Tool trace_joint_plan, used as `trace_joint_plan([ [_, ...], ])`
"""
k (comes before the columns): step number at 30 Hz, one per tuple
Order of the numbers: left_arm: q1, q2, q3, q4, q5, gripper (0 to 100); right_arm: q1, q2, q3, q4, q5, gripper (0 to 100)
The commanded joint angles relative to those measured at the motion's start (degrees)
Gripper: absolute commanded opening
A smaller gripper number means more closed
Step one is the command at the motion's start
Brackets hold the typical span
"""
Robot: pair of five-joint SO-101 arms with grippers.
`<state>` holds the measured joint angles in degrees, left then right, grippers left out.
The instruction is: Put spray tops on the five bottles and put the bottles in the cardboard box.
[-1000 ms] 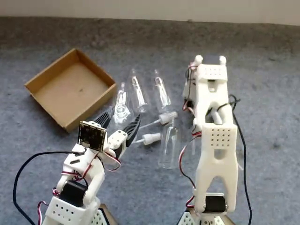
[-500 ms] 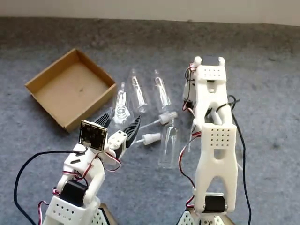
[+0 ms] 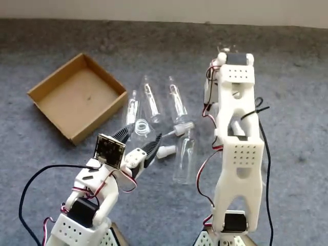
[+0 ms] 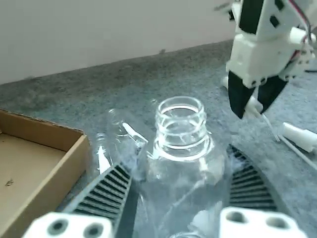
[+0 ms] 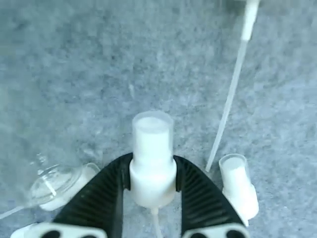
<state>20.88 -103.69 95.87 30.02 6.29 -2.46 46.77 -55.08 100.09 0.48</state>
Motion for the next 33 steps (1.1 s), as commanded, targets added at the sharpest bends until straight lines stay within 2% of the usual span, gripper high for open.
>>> trace_joint_plan([
  [1,3.21,-0.92,1.27,2.02,0.26,8,-0.57,-12.09,0.31,1.19,1.49,0.5],
  [8,3.38,-0.92,1.27,1.85,0.26,8,-1.19,-29.41,3.91,1.19,1.49,0.5],
  [17,4.09,-0.92,1.27,1.85,0.26,8,-10.86,-56.31,25.89,0.57,1.23,0.5],
  [21,7.52,-0.92,1.27,1.85,0.26,8,-13.93,-65.19,29.14,-4.79,1.14,0.5],
  [29,13.49,-0.92,1.27,1.67,0.26,8,-14.37,-74.15,44.53,-15.08,0.88,0.5],
  [33,16.04,-0.92,1.27,-1.58,0.26,8,-14.37,-79.78,48.22,-19.74,-6.95,0.5],
])
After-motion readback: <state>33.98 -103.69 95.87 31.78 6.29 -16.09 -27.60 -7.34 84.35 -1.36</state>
